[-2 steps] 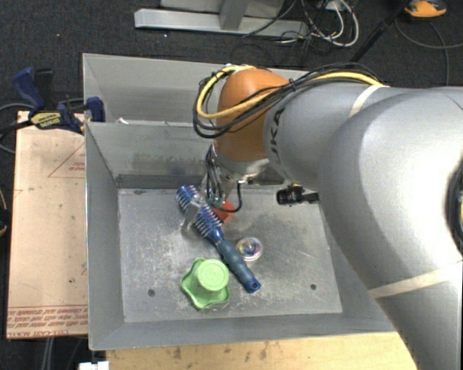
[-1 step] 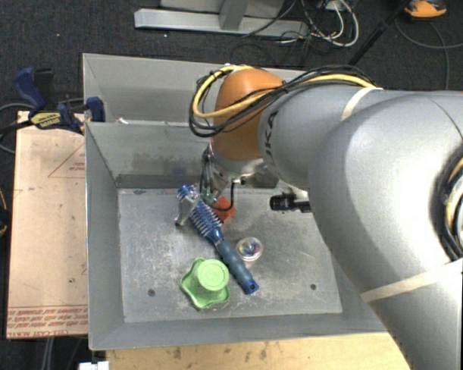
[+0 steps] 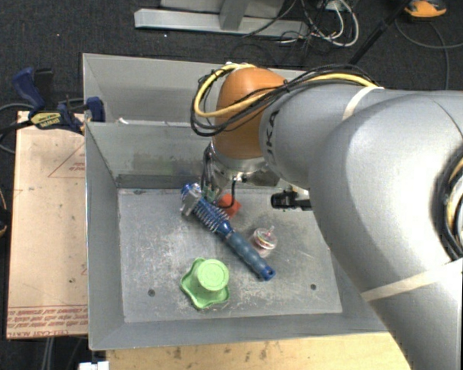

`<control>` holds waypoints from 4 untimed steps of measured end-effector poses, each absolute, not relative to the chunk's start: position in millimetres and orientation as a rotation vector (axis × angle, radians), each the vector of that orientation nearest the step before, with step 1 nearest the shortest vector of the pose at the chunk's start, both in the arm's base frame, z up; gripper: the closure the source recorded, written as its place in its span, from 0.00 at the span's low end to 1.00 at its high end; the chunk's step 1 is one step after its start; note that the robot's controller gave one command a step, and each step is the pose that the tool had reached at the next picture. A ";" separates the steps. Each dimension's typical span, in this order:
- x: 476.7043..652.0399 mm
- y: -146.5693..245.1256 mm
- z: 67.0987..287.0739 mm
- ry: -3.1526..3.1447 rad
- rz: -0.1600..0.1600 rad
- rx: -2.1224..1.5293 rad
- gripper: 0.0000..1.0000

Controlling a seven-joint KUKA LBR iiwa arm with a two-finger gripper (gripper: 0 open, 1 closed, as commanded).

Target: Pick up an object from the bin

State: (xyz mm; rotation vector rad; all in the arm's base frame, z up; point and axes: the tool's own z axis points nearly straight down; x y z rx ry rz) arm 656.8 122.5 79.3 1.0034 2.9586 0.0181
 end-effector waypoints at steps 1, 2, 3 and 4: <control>658.1 123.2 81.6 2.972 0.005 1.002 1.00; 659.3 123.7 132.2 2.973 0.006 0.999 1.00; 659.8 123.9 149.1 2.976 0.004 0.996 1.00; 660.8 124.2 186.5 2.976 0.006 0.992 1.00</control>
Offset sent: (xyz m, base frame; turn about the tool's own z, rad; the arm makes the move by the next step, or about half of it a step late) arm 0.0000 -0.0001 0.0010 -0.0001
